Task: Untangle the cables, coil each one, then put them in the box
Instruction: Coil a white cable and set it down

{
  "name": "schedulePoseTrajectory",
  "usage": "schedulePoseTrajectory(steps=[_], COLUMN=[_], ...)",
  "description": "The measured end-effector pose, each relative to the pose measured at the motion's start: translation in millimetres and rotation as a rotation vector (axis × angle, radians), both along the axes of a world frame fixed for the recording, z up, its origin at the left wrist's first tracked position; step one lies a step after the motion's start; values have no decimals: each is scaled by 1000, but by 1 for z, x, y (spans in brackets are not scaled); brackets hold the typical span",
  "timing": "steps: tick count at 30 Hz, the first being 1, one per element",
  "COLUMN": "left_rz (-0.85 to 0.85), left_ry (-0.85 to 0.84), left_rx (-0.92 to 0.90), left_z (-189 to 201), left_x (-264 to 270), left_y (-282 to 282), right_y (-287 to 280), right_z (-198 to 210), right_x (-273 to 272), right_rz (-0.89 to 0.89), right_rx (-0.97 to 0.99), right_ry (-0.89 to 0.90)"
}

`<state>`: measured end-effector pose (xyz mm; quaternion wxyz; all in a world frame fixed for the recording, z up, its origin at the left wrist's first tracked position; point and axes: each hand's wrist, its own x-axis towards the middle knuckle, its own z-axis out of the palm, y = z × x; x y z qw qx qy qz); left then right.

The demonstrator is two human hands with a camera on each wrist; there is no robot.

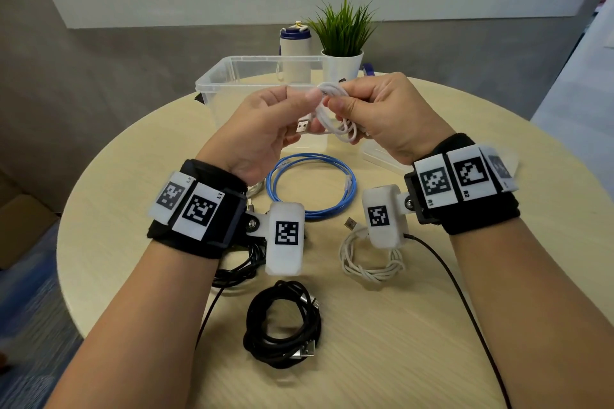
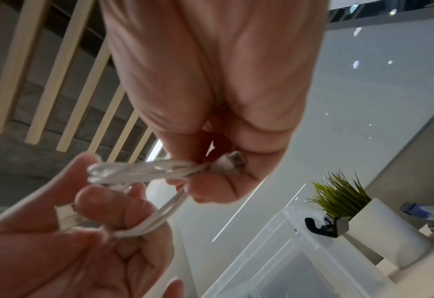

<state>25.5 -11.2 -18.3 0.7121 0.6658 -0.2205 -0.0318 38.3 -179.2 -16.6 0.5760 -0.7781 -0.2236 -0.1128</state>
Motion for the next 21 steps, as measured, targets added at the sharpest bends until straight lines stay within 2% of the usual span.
schedulePoseTrajectory(steps=[3, 11, 16, 21], left_rz=[45, 31, 76, 176], left_ry=[40, 157, 139, 67], left_rx=[9, 23, 40, 133], left_z=[0, -2, -3, -7], left_x=[2, 8, 9, 12], left_y=[-2, 0, -1, -1], right_y=[0, -1, 0, 0], right_z=[1, 6, 6, 5], right_x=[-1, -6, -7, -9], right_rz=[-35, -50, -41, 2], right_rx=[-36, -44, -11, 3], right_ry=[-39, -35, -16, 9])
